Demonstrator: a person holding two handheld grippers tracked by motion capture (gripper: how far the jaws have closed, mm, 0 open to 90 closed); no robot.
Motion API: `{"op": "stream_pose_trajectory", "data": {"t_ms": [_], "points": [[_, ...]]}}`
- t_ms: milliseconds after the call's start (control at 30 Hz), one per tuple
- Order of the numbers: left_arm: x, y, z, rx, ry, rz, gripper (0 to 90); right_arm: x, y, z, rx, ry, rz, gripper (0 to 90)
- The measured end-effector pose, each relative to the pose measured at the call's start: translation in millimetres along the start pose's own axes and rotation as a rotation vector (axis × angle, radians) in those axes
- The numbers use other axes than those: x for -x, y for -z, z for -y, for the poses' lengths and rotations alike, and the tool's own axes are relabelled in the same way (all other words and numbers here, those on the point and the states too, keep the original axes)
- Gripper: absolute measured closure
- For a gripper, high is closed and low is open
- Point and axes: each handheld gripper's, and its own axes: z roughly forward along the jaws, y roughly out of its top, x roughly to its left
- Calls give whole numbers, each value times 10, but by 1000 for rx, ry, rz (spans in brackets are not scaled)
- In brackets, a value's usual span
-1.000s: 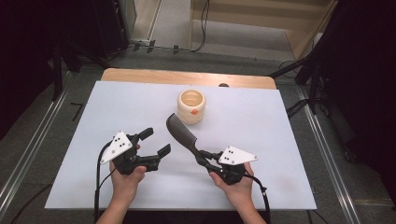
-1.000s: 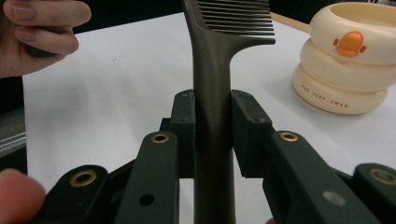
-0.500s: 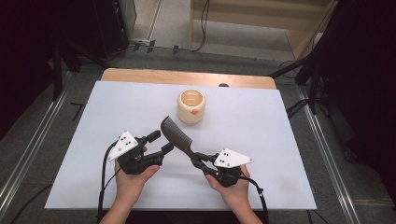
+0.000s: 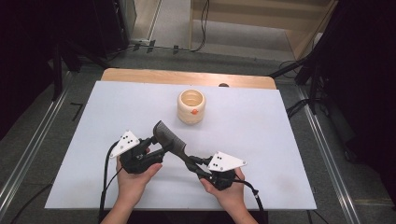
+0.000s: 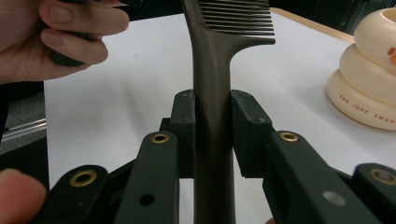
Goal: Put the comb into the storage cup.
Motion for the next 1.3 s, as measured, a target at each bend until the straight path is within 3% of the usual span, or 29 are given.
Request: {"op": "stream_pose_trajectory", "data": {"t_ms": [133,200,633,967,1300], "points": [[-16,1,3,-4,7,7,540,-35,-23,-3,-6,9,-4,709],[-26,-1,6,-6,15,30,550,-46,-38,-2,-6,14,-8,709],[-76,-13,21,-35,46,52,645,-127,-88,-3,-6,36,-21,709],[-87,-23,31,-37,70,90,648,-153,-97,-9,0,46,-12,709],[-97,-43,41,-62,93,93,652,-154,-93,-6,3,46,14,709]]}}
